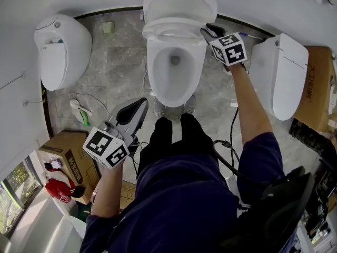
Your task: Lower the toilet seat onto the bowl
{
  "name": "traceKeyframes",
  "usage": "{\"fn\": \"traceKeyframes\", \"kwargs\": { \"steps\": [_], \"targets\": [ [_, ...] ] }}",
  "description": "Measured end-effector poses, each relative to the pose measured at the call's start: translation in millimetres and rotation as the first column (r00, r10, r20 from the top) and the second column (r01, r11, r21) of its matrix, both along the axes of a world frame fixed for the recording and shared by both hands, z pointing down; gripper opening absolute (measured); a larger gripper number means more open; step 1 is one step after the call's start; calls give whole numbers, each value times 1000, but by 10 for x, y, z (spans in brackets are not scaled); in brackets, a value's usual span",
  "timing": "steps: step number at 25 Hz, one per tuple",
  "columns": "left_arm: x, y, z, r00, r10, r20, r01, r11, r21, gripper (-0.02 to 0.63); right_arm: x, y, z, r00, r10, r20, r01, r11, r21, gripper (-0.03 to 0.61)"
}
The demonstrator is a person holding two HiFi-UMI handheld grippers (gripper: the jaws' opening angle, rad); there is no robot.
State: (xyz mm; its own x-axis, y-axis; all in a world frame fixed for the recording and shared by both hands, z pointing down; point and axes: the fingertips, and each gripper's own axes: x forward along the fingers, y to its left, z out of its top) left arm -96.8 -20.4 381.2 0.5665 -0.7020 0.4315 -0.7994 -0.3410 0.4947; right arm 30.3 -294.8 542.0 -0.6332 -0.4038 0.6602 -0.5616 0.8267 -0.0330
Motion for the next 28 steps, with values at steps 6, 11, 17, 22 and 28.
{"fn": "traceKeyframes", "kwargs": {
  "steps": [6, 11, 17, 22, 28],
  "targets": [
    [9, 116, 0, 1000, 21, -4, -21, 1000, 1, 3, 24, 209, 2, 1000, 14, 4, -14, 1000, 5, 97],
    [-3, 221, 14, 999, 32, -4, -32, 999, -3, 3, 32, 355, 14, 1000, 23, -2, -23, 1000, 0, 101],
    [-7, 287, -41, 999, 47, -5, -47, 999, 10, 3, 63, 548, 57, 999, 35, -24, -36, 999, -19, 104],
    [-32, 317, -127, 998, 55, -4, -55, 998, 26, 3, 75, 701, 65, 998, 50, -40, -51, 998, -35, 107],
    [-42, 362, -174, 998, 64, -1, -64, 997, 35, 3, 116, 924, 121, 997, 60, -53, -63, 996, -55, 115]
  ]
}}
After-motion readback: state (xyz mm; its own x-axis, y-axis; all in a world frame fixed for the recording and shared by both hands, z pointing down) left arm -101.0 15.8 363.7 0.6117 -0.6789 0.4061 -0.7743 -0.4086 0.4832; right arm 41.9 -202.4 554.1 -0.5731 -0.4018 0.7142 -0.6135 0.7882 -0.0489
